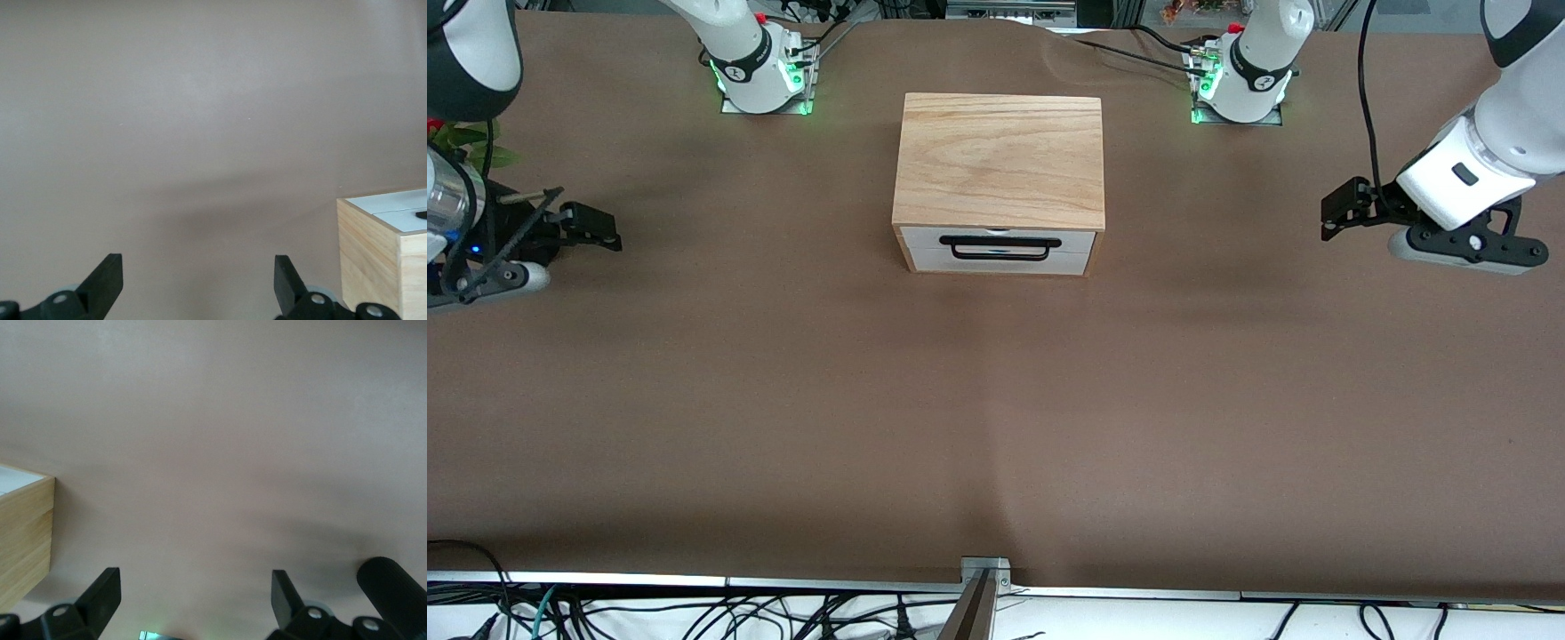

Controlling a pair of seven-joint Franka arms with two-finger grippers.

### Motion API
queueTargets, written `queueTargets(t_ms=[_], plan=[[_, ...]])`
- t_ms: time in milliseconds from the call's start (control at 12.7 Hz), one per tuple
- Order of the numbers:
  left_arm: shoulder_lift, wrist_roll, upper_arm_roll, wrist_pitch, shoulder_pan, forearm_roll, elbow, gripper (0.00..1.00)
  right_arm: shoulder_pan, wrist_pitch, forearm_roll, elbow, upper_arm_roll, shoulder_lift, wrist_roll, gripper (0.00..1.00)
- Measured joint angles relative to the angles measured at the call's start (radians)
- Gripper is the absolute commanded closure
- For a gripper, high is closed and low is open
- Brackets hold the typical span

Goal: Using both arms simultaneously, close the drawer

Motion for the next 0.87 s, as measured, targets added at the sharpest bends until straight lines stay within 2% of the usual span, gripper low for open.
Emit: queueTargets(t_ms=[552,867], plan=[[0.001,0.0,-0.004,0.017,-0.011,0.011,0.0,0.0,0.014,0.005,-0.042,-0.045,0.063,-0.039,0.064,0.0],[0.001,0.0,-0.003,0.017,-0.011,0.011,0.0,0.0,0.018,0.023,-0.045,-0.046,0.067,-0.039,0.069,0.0]])
